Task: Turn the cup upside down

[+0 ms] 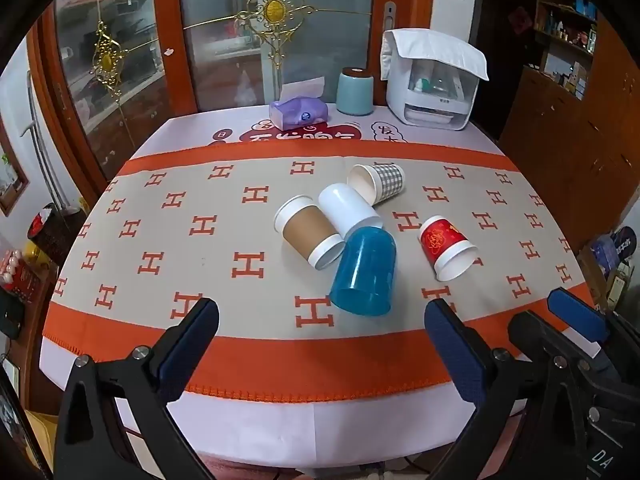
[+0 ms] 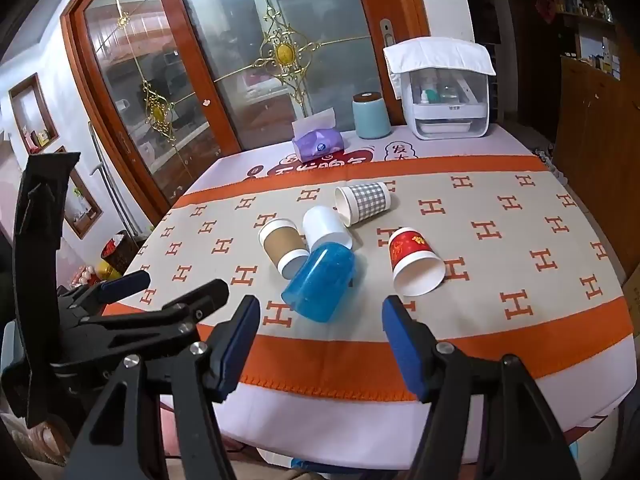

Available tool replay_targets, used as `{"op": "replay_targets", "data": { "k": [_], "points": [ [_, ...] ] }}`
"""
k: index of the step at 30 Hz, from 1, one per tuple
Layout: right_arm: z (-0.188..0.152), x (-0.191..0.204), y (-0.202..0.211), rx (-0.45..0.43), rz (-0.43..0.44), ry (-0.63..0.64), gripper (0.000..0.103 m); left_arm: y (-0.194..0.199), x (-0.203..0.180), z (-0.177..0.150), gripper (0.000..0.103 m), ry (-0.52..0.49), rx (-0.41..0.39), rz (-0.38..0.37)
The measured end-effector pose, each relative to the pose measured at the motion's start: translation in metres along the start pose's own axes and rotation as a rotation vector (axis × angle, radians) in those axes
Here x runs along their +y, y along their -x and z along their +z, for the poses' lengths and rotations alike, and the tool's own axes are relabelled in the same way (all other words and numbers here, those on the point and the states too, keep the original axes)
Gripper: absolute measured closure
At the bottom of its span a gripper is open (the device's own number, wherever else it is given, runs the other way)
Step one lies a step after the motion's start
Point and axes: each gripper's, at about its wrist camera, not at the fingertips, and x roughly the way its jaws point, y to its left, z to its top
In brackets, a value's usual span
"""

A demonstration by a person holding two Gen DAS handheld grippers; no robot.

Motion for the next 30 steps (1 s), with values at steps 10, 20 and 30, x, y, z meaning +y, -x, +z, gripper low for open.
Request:
{"op": "replay_targets", "data": {
  "k": [10,20,30],
  "points": [
    [0.001,-0.002,0.001,-0.021,0.011,-0.005,0.039,-0.003,-0.002,0.001,0.001,-0.015,-0.001,0.004],
    [-0.001,-0.006,0.002,-0.029,0.013,-0.029,0.039,-0.004,-0.006,-0.001,0.005,-0.016,0.008,-0.017],
    [-0.002,-0.006,0.001,-0.037,0.0,-0.031,0.039,-0.002,-0.007,-0.002,0.007,-0.019,0.012,-0.03]
  ]
}}
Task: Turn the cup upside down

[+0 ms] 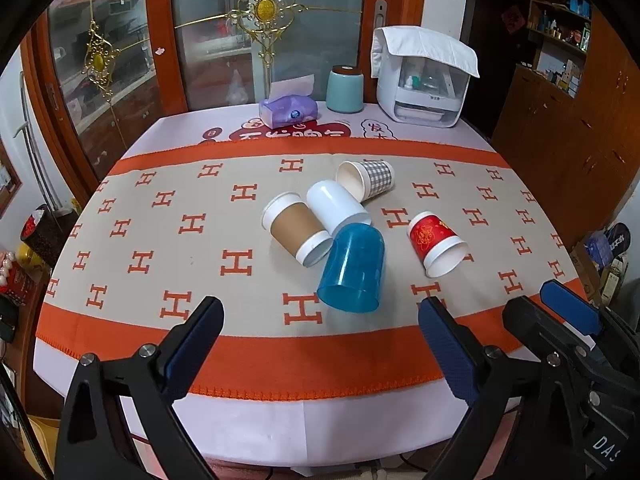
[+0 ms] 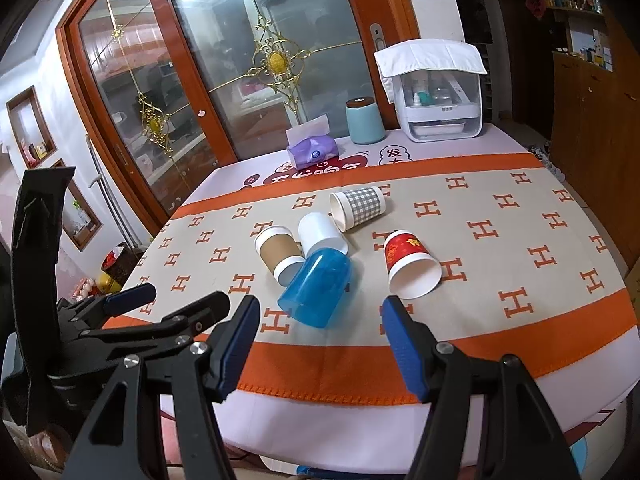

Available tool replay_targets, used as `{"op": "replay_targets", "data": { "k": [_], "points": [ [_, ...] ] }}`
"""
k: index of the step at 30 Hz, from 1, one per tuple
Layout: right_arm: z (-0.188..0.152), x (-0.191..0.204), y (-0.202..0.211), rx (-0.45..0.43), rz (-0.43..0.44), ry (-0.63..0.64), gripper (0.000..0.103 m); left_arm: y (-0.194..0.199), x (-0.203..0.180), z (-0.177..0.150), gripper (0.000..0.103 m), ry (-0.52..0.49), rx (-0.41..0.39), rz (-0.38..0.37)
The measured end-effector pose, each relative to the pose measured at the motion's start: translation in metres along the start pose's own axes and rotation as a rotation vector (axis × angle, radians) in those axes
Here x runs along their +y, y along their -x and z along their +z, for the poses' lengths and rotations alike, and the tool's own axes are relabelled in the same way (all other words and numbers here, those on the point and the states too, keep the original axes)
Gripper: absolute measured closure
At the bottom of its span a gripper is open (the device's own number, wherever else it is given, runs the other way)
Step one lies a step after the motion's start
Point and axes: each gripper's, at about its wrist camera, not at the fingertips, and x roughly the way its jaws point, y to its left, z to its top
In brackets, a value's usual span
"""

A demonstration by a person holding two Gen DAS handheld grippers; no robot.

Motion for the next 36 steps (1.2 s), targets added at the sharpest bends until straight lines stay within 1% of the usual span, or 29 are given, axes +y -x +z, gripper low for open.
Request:
{"op": "replay_targets", "data": {
  "k": [3,20,36],
  "points": [
    [-0.0005,-0.0005,0.0001,-0.001,0.001,0.0,0.039,-0.0006,-0.0002,-0.0002,0.007,-0.001,0.012,-0.004],
    [0.0026,-0.0005,0.0041,-0.016,-0.002,-0.009,0.039,-0.0005,-0.0002,-0.0004,0.007,0.003,0.012,-0.027],
    [0.0024,-0.0001,0.0038,-0.016,-0.003,-0.009,0.039,0.0012,0.002,0.0001,0.007,0.005,0.011,-0.025]
  ]
}}
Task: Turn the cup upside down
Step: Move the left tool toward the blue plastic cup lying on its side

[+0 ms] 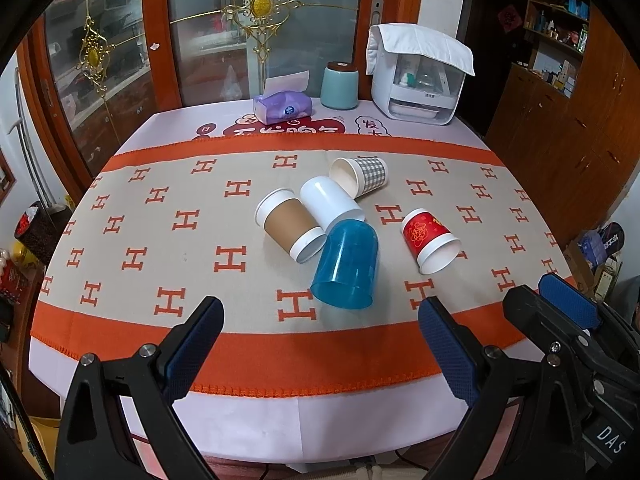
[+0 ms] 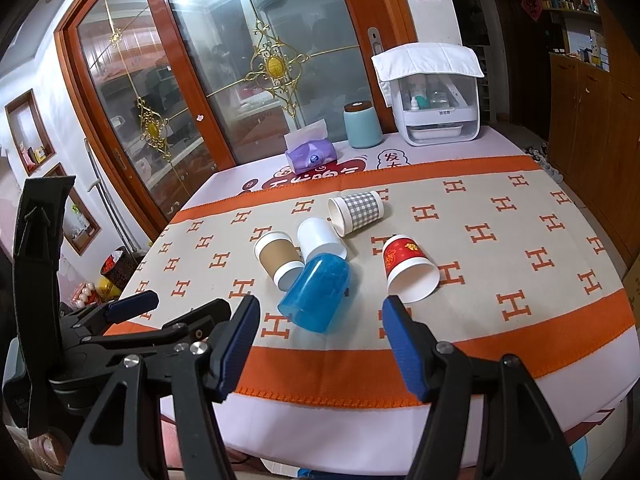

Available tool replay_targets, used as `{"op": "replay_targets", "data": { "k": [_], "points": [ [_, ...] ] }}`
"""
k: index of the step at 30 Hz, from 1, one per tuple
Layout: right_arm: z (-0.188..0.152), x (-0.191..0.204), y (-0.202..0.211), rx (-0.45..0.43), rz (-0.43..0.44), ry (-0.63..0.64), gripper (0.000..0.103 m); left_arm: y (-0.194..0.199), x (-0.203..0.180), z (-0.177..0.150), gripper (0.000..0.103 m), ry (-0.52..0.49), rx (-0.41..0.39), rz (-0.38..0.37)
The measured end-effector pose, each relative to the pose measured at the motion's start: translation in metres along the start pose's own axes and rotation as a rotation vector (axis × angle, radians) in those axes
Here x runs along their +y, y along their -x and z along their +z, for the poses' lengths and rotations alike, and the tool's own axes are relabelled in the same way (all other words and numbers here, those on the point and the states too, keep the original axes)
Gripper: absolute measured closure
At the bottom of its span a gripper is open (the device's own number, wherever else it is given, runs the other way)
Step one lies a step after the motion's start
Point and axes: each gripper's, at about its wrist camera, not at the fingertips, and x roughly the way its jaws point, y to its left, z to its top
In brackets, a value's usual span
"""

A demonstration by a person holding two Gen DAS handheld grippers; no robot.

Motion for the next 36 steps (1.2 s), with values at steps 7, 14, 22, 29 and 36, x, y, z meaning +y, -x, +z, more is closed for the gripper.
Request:
{"op": "replay_targets", "data": {
  "k": [7,14,22,29,36],
  "points": [
    [0.002,0.001,0.0,-0.003,-0.002,0.002,0.039,-0.001,0.001,0.0,0.007,-0.003,-0.005,0.004],
    [0.002,0.002,-0.001,-0.001,-0.004,0.003,0.039,-0.003,0.001,0.003,0.006,-0.011,-0.002,0.008],
    [0.014,-0.004,-0.013,0.01,-0.024,-0.007,0.039,-0.01,-0.002,0.019,0.005,-0.056,0.0,-0.014],
    [0.023,-0.02,-0.032,0.041,-0.035,-0.045,0.039,-0.03,0.0,0.04,0.005,-0.053,0.03,-0.057],
    [0.03,-0.036,-0.056,0.075,-0.068,-0.07,0.039,-0.063,0.0,0.053,0.004,-0.076,0.074,-0.067]
  ]
}}
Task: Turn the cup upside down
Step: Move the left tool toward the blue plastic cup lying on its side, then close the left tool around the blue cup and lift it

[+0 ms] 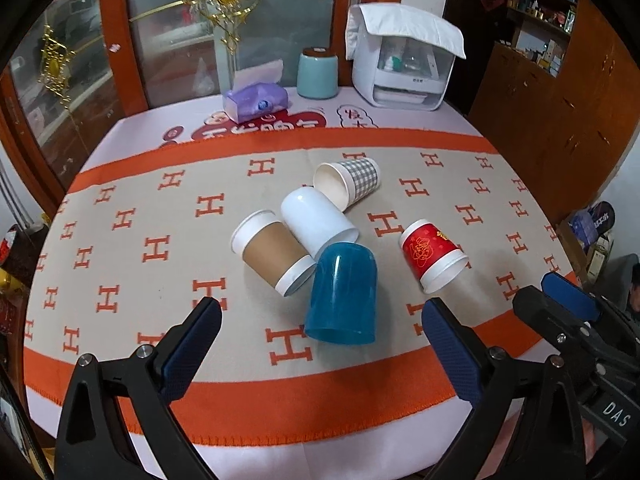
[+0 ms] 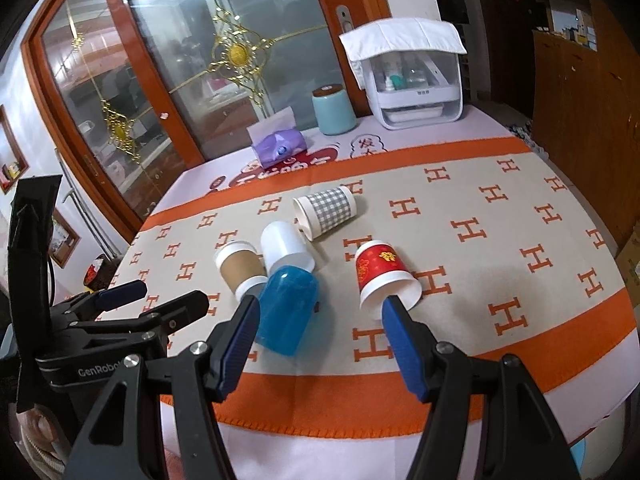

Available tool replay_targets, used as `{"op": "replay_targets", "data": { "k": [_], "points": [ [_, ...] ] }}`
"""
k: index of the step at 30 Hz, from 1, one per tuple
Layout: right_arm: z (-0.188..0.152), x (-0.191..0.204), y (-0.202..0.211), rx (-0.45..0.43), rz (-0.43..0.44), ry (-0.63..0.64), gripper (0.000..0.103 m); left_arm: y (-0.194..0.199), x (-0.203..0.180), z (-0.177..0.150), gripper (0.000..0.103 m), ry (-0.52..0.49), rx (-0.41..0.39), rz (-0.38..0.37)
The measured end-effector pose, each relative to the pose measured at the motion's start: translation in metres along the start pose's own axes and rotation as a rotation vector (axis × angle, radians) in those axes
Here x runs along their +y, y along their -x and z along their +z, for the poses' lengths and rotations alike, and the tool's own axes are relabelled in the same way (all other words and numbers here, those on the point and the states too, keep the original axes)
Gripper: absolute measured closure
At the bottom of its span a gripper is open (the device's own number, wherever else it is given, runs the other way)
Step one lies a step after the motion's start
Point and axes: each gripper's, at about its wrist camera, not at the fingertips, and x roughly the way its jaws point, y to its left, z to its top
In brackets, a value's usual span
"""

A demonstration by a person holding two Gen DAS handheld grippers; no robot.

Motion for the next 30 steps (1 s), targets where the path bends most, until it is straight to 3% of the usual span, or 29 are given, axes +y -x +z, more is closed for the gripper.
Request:
{"op": "replay_targets", "data": {
  "k": [6,8,13,17,28,29,30],
  "points": [
    [-0.002,-0.009,-0.027,0.044,-0.024,-0.01,0.039,-0.044,-0.004,0.007,0.004,-0.075,0.069,-0.032],
    [-0.004,-0.011,-0.038,0.07,-0.017,-0.02,0.044,-0.059,-0.005,0.009,0.004,-0.083,0.112,-0.063],
    [-0.014,-0.019,-0.07,0.167,0.027,-0.065,0.049,-0.104,0.001,0.013,0.004,-0.053,0.237,-0.143],
    [-0.023,-0.022,-0.086,0.22,0.036,-0.088,0.049,-0.129,0.003,0.015,0.01,-0.03,0.308,-0.193],
    [-0.035,-0.027,-0.108,0.278,0.061,-0.125,0.049,-0.18,-0.015,0.02,0.011,-0.071,0.417,-0.161],
    [-0.037,-0.028,-0.108,0.279,0.061,-0.131,0.049,-0.186,-0.018,0.019,0.012,-0.072,0.436,-0.161],
    [-0.037,-0.03,-0.109,0.281,0.062,-0.135,0.049,-0.19,-0.02,0.018,0.02,-0.074,0.448,-0.158]
  ]
}}
